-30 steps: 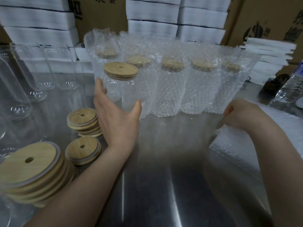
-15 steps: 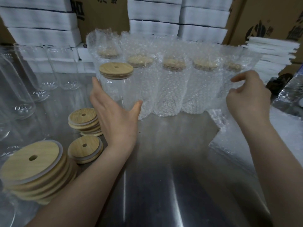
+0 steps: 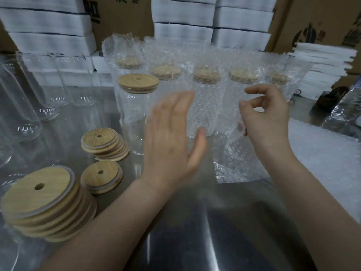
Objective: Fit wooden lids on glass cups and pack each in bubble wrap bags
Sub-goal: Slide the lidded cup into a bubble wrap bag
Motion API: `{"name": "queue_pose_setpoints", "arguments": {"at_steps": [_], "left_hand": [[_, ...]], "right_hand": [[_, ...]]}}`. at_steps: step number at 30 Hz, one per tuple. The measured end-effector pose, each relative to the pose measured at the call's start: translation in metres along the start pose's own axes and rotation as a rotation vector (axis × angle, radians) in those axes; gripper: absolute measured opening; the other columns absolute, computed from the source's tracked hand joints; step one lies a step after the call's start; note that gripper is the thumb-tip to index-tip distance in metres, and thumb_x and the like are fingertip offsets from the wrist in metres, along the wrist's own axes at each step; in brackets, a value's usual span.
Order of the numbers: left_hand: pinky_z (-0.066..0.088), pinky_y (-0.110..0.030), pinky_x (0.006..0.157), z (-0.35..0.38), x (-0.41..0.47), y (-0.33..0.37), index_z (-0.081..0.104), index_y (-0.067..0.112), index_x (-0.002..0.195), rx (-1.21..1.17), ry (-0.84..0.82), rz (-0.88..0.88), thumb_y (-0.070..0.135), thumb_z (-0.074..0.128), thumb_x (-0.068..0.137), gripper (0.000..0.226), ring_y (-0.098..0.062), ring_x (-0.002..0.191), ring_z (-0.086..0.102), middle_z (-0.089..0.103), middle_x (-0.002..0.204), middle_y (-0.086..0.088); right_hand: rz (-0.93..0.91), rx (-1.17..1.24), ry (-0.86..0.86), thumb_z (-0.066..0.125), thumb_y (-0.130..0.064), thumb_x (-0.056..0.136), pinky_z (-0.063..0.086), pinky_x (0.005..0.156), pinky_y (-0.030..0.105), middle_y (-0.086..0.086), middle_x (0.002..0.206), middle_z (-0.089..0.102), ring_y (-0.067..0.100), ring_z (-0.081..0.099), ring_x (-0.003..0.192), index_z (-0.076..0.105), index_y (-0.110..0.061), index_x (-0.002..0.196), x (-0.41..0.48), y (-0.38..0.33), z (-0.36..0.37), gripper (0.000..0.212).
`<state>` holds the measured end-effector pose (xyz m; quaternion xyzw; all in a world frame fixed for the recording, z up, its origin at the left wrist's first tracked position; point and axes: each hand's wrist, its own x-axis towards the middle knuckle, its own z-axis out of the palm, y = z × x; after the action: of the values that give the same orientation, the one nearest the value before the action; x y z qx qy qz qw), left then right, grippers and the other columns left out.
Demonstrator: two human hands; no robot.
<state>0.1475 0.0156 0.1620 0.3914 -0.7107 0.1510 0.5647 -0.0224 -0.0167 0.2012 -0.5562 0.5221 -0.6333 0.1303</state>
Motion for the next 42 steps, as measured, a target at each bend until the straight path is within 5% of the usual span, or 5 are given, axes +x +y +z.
{"name": "queue_pose_setpoints", "arguments": {"at_steps": [8, 14, 20, 28, 42], "left_hand": [[0.043, -0.012, 0.066, 0.016, -0.012, 0.014, 0.056, 0.023, 0.125, -0.828, -0.414, -0.824, 0.035, 0.08, 0.078, 0.054, 0.001, 0.065, 0.052, 0.055, 0.075, 0.012], [0.043, -0.018, 0.045, 0.015, -0.008, 0.008, 0.059, 0.017, 0.092, -0.905, -0.347, -0.89, 0.003, 0.075, 0.082, 0.023, -0.006, 0.044, 0.05, 0.057, 0.063, -0.003], [0.036, -0.018, 0.041, 0.017, -0.007, -0.003, 0.042, 0.009, 0.074, -0.892, -0.204, -0.912, 0.001, 0.075, 0.082, 0.035, -0.009, 0.04, 0.04, 0.041, 0.054, -0.005], [0.029, -0.02, 0.034, 0.018, -0.008, -0.012, 0.045, 0.009, 0.071, -0.87, -0.316, -0.89, 0.0, 0.08, 0.075, 0.036, -0.012, 0.036, 0.04, 0.046, 0.055, -0.012], [0.03, -0.014, 0.032, 0.027, -0.007, -0.02, 0.071, 0.022, 0.087, -0.685, -0.208, -1.094, -0.002, 0.049, 0.084, 0.033, -0.018, 0.029, 0.047, 0.055, 0.044, -0.002]], "right_hand": [[0.078, 0.191, -0.088, 0.065, -0.008, 0.091, 0.049, 0.052, 0.028, -0.007, 0.072, 0.057, 0.01, 0.054, 0.048, 0.062, -0.023, 0.096, -0.011, 0.001, 0.014, 0.017], [0.183, 0.374, -0.221, 0.064, -0.01, 0.093, 0.048, 0.049, 0.02, 0.005, 0.082, 0.061, 0.009, 0.06, 0.051, 0.059, -0.018, 0.102, -0.017, -0.001, 0.02, 0.013], [0.161, 0.005, -0.485, 0.074, -0.064, 0.064, 0.038, 0.041, 0.014, -0.003, 0.069, 0.06, 0.004, 0.056, 0.048, 0.056, -0.031, 0.098, -0.019, -0.006, 0.019, 0.051], [0.305, -0.024, -0.561, 0.064, -0.002, 0.082, 0.047, 0.047, 0.022, -0.002, 0.062, 0.068, 0.006, 0.058, 0.05, 0.067, -0.021, 0.079, -0.022, -0.001, 0.029, 0.019], [-0.011, -0.41, -0.313, 0.051, 0.003, 0.091, 0.047, 0.068, 0.025, -0.002, 0.104, 0.062, 0.015, 0.057, 0.079, 0.071, -0.026, 0.107, -0.008, -0.011, 0.004, 0.039]]}}
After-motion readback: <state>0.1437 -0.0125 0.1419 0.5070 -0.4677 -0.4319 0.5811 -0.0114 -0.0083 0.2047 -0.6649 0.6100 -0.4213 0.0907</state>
